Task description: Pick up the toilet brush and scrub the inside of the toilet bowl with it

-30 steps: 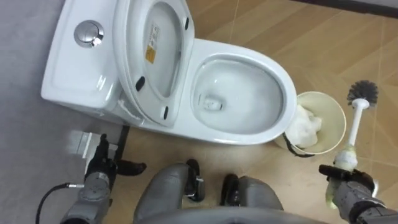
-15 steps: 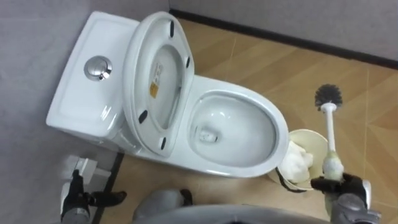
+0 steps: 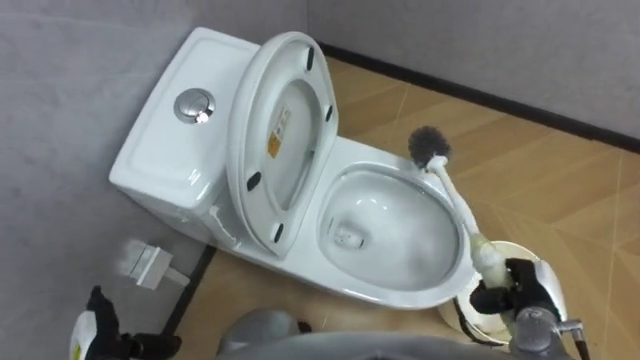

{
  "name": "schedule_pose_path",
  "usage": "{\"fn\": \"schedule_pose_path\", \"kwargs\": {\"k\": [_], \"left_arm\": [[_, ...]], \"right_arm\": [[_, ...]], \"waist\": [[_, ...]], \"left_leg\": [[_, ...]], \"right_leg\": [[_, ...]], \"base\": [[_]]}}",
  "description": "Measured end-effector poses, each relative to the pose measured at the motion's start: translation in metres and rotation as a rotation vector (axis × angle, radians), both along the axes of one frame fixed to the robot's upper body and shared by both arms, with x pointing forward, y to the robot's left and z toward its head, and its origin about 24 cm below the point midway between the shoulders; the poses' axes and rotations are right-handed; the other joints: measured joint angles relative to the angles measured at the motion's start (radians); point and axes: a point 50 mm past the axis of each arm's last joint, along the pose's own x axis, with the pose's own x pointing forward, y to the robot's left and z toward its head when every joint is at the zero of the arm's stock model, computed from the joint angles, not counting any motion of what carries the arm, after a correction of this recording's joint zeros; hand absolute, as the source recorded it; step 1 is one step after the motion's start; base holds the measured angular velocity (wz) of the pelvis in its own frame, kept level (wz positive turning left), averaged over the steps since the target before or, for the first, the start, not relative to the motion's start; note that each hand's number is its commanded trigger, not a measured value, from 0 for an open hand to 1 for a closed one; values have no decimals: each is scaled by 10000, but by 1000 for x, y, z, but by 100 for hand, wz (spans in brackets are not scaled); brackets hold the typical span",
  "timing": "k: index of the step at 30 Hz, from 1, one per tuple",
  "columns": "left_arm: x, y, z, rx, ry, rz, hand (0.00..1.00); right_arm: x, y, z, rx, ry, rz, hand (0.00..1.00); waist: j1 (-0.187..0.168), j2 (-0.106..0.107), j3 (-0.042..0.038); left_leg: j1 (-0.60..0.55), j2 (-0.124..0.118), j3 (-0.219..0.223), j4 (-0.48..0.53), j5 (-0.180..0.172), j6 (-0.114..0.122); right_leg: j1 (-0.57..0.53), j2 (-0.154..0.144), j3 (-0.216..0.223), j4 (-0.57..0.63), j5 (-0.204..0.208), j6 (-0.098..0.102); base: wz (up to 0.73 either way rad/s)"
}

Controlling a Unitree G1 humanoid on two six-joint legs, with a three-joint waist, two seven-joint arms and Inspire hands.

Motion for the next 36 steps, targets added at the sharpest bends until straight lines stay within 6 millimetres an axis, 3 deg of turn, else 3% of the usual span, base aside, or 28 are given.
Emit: {"fn": "schedule_pose_path", "kwargs": {"k": [6, 11, 13, 18, 22, 25, 30, 36], "left_arm": [[34, -2, 36, 2008, -1929, -1565, 0], [55, -8, 57, 2862, -3058, -2375, 0], [66, -10, 75, 3301, -4162, -2396, 0], [85, -15, 96, 3701, -5556, -2501, 0], [102, -15, 109, 3993, -6278, -2862, 0], [108, -20, 110, 3865, -6491, -3033, 0], [120, -35, 95, 3211, -6119, -3794, 0], [121, -46, 77, 2568, -4996, -5333, 0]], "right_arm": [[-27, 2, -3, -703, 1060, 1779, 100], [-43, -1, -5, -992, 1785, 2599, 100], [-50, -8, -6, -1182, 2262, 2812, 100], [-56, -20, -7, -1331, 3164, 3014, 100], [-65, -21, -10, -1191, 3991, 3284, 100], [-62, -22, -10, -1175, 4018, 3310, 100], [-48, -22, -11, -1206, 3925, 3577, 100], [-12, -29, -3, -1719, 3229, 3963, 100]], "waist": [[253, -51, -62], [493, -50, -58], [596, -73, -42], [527, -35, 29], [238, -16, 56], [124, -29, 65], [-8, -50, 102], [0, 2, 83]], "left_leg": [[-29, -69, -99, -5, 32, 13], [-13, -59, -102, 6, 33, 9], [-15, -52, -110, -23, 32, 2], [-52, -58, -154, -14, 32, -4], [-156, -143, -432, -6, 72, -52], [-159, -149, -444, -3, 78, -55], [-277, -134, -430, 74, 81, -57], [-900, -90, -324, 251, 134, -25]], "right_leg": [[9, -70, -237, -55, -95, 4], [8, -64, -268, 20, -93, 4], [-4, -56, -273, 29, -93, 4], [-8, -38, -280, 22, -93, 3], [-11, -57, -528, -6, -93, 0], [-4, -55, -538, -14, -93, 0], [-154, -54, -497, 73, -93, -1], [-808, -99, -351, 402, -92, -1]], "base": [[9], [0], [0], [2], [15], [2], [-1], [-6]]}}
